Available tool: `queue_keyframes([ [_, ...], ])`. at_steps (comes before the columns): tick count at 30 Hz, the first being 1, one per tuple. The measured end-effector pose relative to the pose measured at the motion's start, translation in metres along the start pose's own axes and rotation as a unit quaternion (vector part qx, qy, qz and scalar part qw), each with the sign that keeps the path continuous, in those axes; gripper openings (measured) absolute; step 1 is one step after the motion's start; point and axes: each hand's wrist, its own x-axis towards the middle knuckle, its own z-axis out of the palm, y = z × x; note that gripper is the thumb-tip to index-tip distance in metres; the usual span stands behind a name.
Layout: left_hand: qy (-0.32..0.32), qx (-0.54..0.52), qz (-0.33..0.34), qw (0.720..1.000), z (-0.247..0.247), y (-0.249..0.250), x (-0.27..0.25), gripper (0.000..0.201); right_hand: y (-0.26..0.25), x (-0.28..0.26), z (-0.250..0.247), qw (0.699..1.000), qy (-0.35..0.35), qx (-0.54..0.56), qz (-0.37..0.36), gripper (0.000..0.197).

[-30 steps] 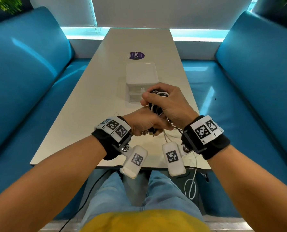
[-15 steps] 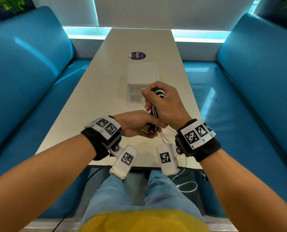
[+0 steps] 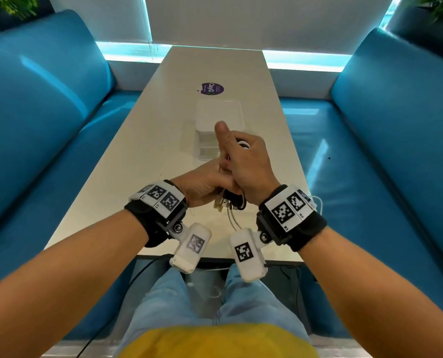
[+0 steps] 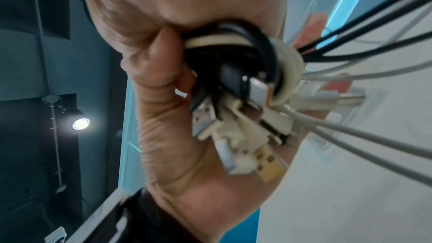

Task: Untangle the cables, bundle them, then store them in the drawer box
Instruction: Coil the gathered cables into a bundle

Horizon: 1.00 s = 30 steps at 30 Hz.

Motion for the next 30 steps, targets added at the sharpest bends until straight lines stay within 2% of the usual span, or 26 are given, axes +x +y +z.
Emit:
queue_keyframes([
  [6, 0.039, -0.017, -0.016, 0.999, 0.003, -0.002, 0.007, 0.028, -0.012, 0.006, 0.001, 0.998, 0.048, 0.027, -0.003, 0.055],
  [9, 0.049, 0.032, -0.020, 0.998, 0.006, -0.001, 0.008, 0.015, -0.016, 0.008, 0.000, 0.999, 0.030, 0.003, -0.013, 0.052],
  [13, 0.033, 0.062, -0.036, 0.997, 0.006, 0.006, 0.006, 0.016, -0.020, 0.009, -0.001, 0.998, -0.005, -0.048, -0.039, 0.048],
  [17, 0.010, 0.056, -0.043, 0.997, 0.003, 0.008, 0.003, 0.012, -0.025, 0.012, -0.007, 0.993, -0.071, -0.087, -0.045, 0.037],
  [20, -0.020, 0.001, -0.064, 0.998, 0.001, 0.005, -0.001, 0.017, -0.032, 0.013, -0.014, 0.982, -0.160, -0.099, 0.000, 0.027],
  [22, -0.048, -0.005, -0.071, 0.996, 0.001, 0.004, -0.004, 0.020, -0.036, 0.012, -0.018, 0.976, -0.207, -0.050, 0.038, 0.023],
  [24, -0.072, 0.003, -0.072, 0.995, 0.003, 0.002, -0.006, 0.021, -0.038, 0.011, -0.017, 0.972, -0.223, 0.021, 0.073, 0.026],
  [27, -0.079, 0.015, -0.069, 0.994, 0.006, 0.002, -0.007, 0.021, -0.039, 0.008, -0.010, 0.980, -0.180, 0.032, 0.082, 0.041],
  [30, -0.042, 0.062, -0.065, 0.995, 0.005, 0.006, -0.004, 0.020, -0.039, 0.006, -0.004, 0.991, -0.113, 0.027, 0.062, 0.040],
])
